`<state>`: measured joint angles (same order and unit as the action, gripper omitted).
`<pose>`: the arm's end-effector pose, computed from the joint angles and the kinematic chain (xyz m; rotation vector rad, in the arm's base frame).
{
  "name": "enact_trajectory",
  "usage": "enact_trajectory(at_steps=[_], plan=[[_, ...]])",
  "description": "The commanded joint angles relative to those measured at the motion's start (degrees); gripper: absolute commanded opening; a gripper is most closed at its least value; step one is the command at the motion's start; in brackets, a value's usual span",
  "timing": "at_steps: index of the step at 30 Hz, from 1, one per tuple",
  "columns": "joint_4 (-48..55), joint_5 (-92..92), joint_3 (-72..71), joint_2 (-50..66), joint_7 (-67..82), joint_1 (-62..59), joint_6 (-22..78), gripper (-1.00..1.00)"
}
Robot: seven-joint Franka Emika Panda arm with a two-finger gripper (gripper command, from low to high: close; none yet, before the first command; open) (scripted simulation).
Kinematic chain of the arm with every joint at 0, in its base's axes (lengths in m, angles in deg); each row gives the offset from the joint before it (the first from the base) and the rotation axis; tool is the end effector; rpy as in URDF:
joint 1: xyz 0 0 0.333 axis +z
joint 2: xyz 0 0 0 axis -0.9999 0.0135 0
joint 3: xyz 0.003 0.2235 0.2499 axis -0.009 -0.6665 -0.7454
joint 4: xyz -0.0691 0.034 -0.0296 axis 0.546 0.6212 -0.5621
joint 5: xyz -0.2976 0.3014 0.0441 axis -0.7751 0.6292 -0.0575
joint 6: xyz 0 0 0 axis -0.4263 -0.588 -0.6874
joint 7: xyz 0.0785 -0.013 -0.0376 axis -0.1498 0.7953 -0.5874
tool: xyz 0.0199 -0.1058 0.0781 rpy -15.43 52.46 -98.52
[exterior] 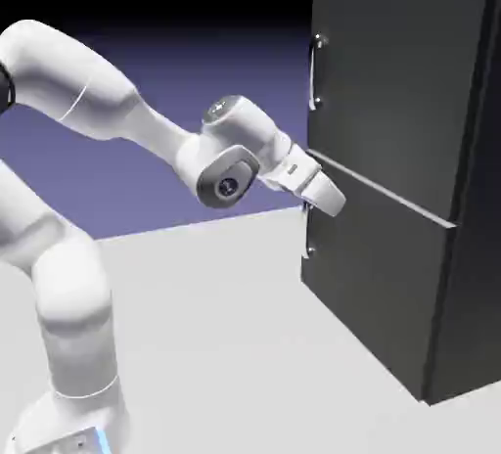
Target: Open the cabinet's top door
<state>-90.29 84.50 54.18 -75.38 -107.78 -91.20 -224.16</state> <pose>0.4311 0.0014 0.4663 -2.4216 0.9506 -1.1210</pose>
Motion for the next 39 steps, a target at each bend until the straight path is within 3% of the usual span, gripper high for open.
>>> enact_trajectory(at_steps=[1, 39], plan=[[0.89, 2.5, -1.23, -0.34, 1.62, -0.99, -0.27, 0.0], [34.68, 97.2, -47.76, -13.25, 63.18, -38.54, -10.39, 0.0]])
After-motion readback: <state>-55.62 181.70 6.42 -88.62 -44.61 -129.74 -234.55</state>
